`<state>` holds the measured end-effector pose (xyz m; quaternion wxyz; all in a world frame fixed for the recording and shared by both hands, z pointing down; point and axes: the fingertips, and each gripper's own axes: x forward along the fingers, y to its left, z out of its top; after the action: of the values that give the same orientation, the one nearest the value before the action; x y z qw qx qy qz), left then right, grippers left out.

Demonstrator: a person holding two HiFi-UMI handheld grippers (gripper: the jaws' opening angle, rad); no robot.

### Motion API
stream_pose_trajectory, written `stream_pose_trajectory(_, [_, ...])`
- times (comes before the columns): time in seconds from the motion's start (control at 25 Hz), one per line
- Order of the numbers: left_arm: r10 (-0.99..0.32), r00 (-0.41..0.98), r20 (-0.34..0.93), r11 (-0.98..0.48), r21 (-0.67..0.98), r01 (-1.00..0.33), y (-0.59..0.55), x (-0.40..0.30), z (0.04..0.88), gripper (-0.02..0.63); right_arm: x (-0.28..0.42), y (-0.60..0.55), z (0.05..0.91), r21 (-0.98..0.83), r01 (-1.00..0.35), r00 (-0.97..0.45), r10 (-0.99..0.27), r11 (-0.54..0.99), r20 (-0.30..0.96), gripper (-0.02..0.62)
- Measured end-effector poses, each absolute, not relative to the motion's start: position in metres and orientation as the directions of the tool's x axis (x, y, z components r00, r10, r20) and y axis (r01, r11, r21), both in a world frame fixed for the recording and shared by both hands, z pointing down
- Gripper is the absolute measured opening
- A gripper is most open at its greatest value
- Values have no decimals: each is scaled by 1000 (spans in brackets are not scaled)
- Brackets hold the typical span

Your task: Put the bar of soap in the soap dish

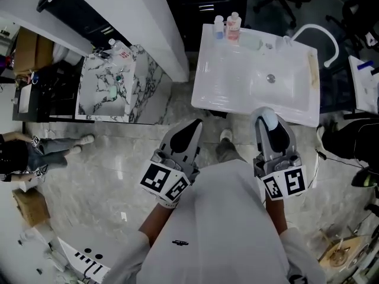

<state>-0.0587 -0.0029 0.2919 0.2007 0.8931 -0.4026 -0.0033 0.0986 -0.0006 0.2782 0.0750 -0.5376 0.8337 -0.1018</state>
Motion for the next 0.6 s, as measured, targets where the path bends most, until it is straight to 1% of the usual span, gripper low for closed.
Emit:
stream_pose_trajectory(0.32, [-758,634,153,-574,305,-760,-64,-14,289,8,142,-73,287,-277,-846,-466,-884,455,-28,127])
stream_pose_trajectory(0.6, [-797,580,167,-517,310,-798,-92,-11,297,9,141,-118,291,-244,-813,-540,-842,528,-22,127])
